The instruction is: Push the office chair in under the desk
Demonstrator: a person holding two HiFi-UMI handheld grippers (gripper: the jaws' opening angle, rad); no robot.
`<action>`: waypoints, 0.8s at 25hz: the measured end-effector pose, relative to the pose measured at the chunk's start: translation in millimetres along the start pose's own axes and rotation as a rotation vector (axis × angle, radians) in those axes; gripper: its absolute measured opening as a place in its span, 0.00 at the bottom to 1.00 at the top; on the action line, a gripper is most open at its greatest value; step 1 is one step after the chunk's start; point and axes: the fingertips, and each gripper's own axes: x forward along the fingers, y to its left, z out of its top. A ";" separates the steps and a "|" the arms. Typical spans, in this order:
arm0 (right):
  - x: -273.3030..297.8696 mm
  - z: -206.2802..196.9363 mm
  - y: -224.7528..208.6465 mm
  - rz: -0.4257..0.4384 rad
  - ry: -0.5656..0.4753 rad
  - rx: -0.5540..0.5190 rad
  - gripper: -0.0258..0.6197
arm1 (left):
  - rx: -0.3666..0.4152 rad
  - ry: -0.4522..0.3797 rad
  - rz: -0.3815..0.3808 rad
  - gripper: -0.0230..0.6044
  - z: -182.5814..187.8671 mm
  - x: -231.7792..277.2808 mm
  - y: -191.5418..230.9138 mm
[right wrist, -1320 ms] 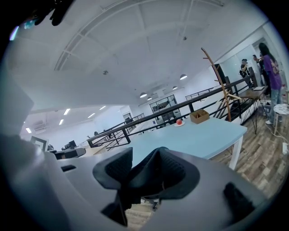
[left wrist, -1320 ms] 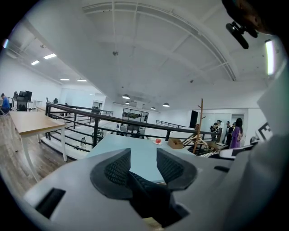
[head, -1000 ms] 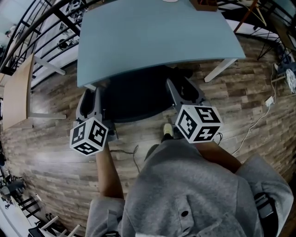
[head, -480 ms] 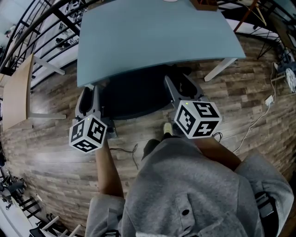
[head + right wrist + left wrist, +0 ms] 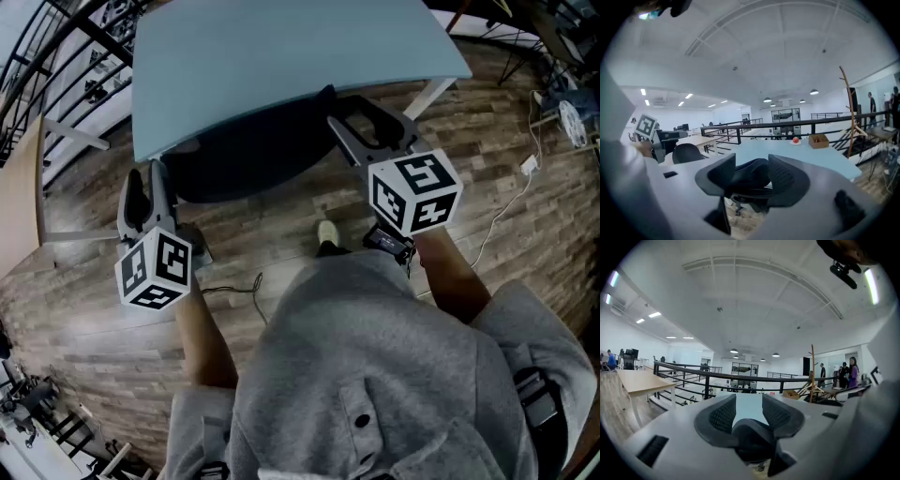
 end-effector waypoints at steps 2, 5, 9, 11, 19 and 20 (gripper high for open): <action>-14.0 1.3 7.3 -0.008 -0.013 -0.061 0.37 | -0.010 -0.022 0.002 0.30 3.9 -15.0 5.2; -34.9 0.7 22.1 -0.017 -0.034 -0.083 0.21 | -0.015 -0.039 -0.007 0.30 3.2 -39.9 5.8; -63.6 -3.3 44.1 -0.019 -0.052 -0.078 0.11 | -0.010 -0.030 -0.034 0.22 -7.6 -76.7 -4.3; -77.0 -6.0 56.4 -0.010 -0.054 -0.073 0.10 | 0.008 -0.020 -0.049 0.15 -13.6 -94.2 -11.7; -136.4 -33.8 110.8 -0.016 -0.058 -0.088 0.10 | 0.051 0.015 -0.118 0.06 -41.9 -172.4 -33.8; -142.3 -36.6 117.8 -0.017 -0.059 -0.091 0.10 | 0.045 0.012 -0.122 0.06 -43.8 -181.4 -33.2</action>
